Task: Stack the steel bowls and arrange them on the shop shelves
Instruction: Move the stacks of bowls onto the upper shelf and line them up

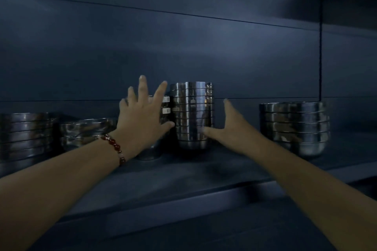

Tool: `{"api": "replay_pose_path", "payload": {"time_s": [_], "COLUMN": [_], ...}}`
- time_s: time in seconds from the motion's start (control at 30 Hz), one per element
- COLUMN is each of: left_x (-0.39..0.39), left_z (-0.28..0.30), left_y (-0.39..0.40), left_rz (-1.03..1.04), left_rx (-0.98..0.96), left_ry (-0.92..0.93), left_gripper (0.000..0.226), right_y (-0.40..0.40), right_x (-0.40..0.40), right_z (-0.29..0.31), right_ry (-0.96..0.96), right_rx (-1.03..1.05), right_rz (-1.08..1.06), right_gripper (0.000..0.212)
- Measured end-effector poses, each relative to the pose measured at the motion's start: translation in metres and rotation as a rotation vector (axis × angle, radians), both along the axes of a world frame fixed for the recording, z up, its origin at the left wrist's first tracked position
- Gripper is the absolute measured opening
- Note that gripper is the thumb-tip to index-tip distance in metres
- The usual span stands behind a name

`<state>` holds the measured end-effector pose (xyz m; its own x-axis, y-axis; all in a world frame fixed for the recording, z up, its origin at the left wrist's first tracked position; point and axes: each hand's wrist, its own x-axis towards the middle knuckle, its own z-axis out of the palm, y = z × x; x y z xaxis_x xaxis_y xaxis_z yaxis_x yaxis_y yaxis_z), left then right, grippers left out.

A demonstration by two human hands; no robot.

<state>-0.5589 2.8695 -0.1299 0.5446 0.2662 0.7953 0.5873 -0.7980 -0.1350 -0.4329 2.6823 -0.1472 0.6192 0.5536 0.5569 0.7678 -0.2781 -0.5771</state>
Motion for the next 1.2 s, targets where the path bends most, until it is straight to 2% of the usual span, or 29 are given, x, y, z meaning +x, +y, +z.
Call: {"api": "replay_pose_path", "payload": {"time_s": [0.1,0.17,0.27,0.33,0.4,0.47,0.5,0.57,0.6,0.7,0.77,0.8,0.9,0.93,1.2], "left_x": [0.019,0.034,0.052,0.058,0.062,0.065,0.065,0.066,0.066,0.066,0.067,0.067,0.068,0.069,0.068], "left_z": [0.003,0.005,0.007,0.006,0.004,0.002,0.002,0.003,0.002,0.001,0.000,0.000,0.000,0.000,-0.002], "left_y": [-0.019,-0.028,-0.031,-0.028,-0.026,-0.025,-0.025,-0.025,-0.025,-0.025,-0.023,-0.023,-0.021,-0.021,-0.019], "left_rz": [-0.087,-0.105,-0.091,-0.053,-0.018,-0.002,-0.003,-0.012,-0.015,-0.022,-0.027,-0.026,-0.021,-0.022,-0.024], "left_rx": [0.054,0.079,0.086,0.104,0.141,0.177,0.189,0.191,0.185,0.181,0.186,0.188,0.197,0.199,0.230], "left_ry": [0.069,0.121,0.150,0.160,0.169,0.168,0.163,0.159,0.163,0.167,0.159,0.159,0.159,0.158,0.151], "left_gripper": [0.108,0.109,0.110,0.112,0.115,0.118,0.118,0.119,0.118,0.117,0.118,0.118,0.118,0.118,0.117], "right_y": [-0.060,-0.094,-0.130,-0.144,-0.153,-0.151,-0.148,-0.140,-0.133,-0.113,-0.100,-0.093,-0.070,-0.063,-0.018], "right_x": [-0.006,-0.004,0.015,0.036,0.057,0.066,0.072,0.077,0.081,0.096,0.097,0.096,0.102,0.104,0.114], "right_z": [0.011,0.015,0.012,0.002,-0.011,-0.019,-0.021,-0.021,-0.021,-0.020,-0.018,-0.017,-0.012,-0.012,-0.006], "right_ry": [-0.277,-0.341,-0.219,-0.049,0.191,0.398,0.426,0.423,0.425,0.416,0.447,0.453,0.462,0.465,0.453], "right_rx": [0.059,0.123,0.222,0.266,0.349,0.396,0.393,0.392,0.375,0.325,0.295,0.279,0.254,0.238,0.196], "right_rz": [-0.177,-0.275,-0.352,-0.370,-0.283,-0.185,-0.161,-0.168,-0.179,-0.168,-0.161,-0.159,-0.163,-0.170,-0.211], "right_gripper": [0.104,0.095,0.091,0.109,0.125,0.122,0.112,0.097,0.104,0.141,0.149,0.144,0.113,0.110,0.108]}}
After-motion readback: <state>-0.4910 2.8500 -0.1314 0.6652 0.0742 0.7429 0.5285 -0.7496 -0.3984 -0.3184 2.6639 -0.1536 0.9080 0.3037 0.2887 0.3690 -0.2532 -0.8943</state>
